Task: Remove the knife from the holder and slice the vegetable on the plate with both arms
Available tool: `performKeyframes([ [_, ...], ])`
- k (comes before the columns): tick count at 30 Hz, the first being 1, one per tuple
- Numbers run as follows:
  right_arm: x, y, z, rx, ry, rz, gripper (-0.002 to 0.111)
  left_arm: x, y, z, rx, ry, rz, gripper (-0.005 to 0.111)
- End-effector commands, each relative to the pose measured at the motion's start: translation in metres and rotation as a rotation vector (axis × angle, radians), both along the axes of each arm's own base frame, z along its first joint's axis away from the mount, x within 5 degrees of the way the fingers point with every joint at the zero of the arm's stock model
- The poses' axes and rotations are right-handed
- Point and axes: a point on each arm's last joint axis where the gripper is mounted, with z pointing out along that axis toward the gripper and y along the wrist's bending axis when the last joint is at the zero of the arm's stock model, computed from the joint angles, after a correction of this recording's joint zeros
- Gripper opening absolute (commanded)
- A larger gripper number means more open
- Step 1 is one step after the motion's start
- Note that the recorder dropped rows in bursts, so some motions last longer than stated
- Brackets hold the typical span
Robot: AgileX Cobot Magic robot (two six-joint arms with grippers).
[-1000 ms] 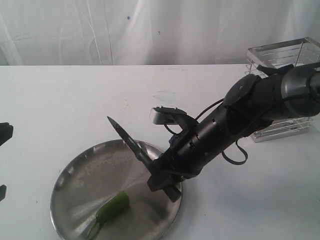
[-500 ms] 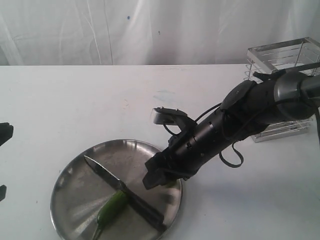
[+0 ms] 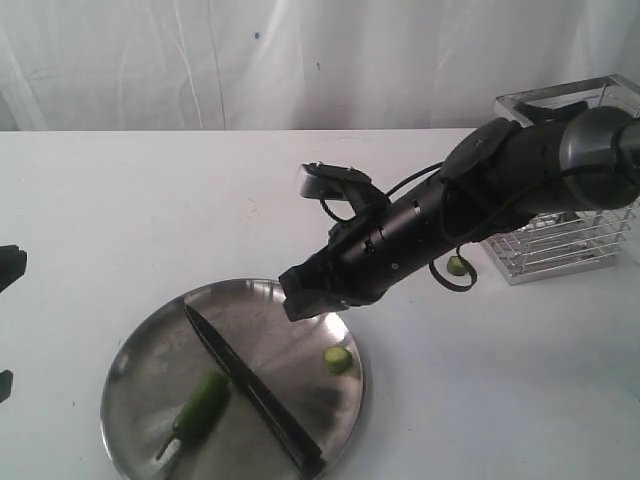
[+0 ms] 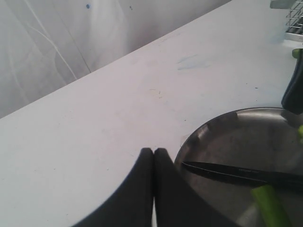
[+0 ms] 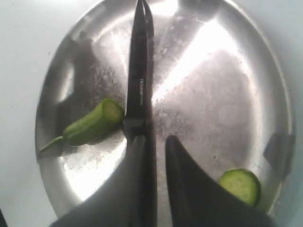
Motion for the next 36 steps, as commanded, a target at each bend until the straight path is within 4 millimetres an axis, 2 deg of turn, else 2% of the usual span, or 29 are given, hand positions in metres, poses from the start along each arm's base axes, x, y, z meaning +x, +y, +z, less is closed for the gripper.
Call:
performKeyframes([
  [1,-0.002,-0.004,0.002,-0.004,-0.012,-0.028,0.000,-0.001,-0.001,0.000,-0.017,0.000,-0.012,0.000],
  [4,-0.006,-0.009,0.013,-0.004,-0.066,-0.059,0.000,-0.001,-0.001,0.000,-0.017,0.000,-0.012,0.000],
  [7,-0.014,-0.017,0.035,0.005,-0.157,-0.092,0.000,-0.001,-0.002,0.001,-0.018,-0.002,-0.014,0.000],
  [11,-0.035,-0.033,0.065,0.032,-0.266,-0.149,0.000,-0.001,-0.001,0.001,-0.042,0.007,-0.007,0.000],
  [13,-0.047,-0.046,0.071,0.017,-0.338,-0.205,0.000,-0.001,-0.001,0.001,-0.046,0.008,-0.006,0.000],
  [15,-0.053,-0.063,0.071,-0.022,-0.427,-0.321,0.000,-0.001,-0.001,0.001,-0.068,0.016,0.000,0.000],
  [18,-0.071,-0.093,0.064,-0.037,-0.465,-0.526,0.000,-0.001,-0.001,0.001,-0.104,0.027,0.013,0.000],
  [22,-0.108,-0.120,0.049,-0.058,-0.497,-0.625,0.000,-0.001,-0.002,0.001,-0.117,0.031,0.010,0.000],
  [25,-0.137,-0.135,0.036,-0.053,-0.490,-0.646,0.000,-0.001,-0.002,0.001,-0.116,0.030,0.010,0.000],
  [29,-0.165,-0.152,0.026,-0.035,-0.555,-0.686,0.000,-0.001,-0.002,0.001,-0.116,0.030,0.010,0.000],
  [32,-0.181,-0.158,0.031,0.055,-0.580,-0.721,0.000,-0.001,-0.002,0.001,-0.116,0.030,0.010,0.000],
  [36,-0.203,-0.158,0.043,0.258,-0.509,-0.735,0.000,-0.001,-0.002,0.001,-0.116,0.030,0.010,0.000],
])
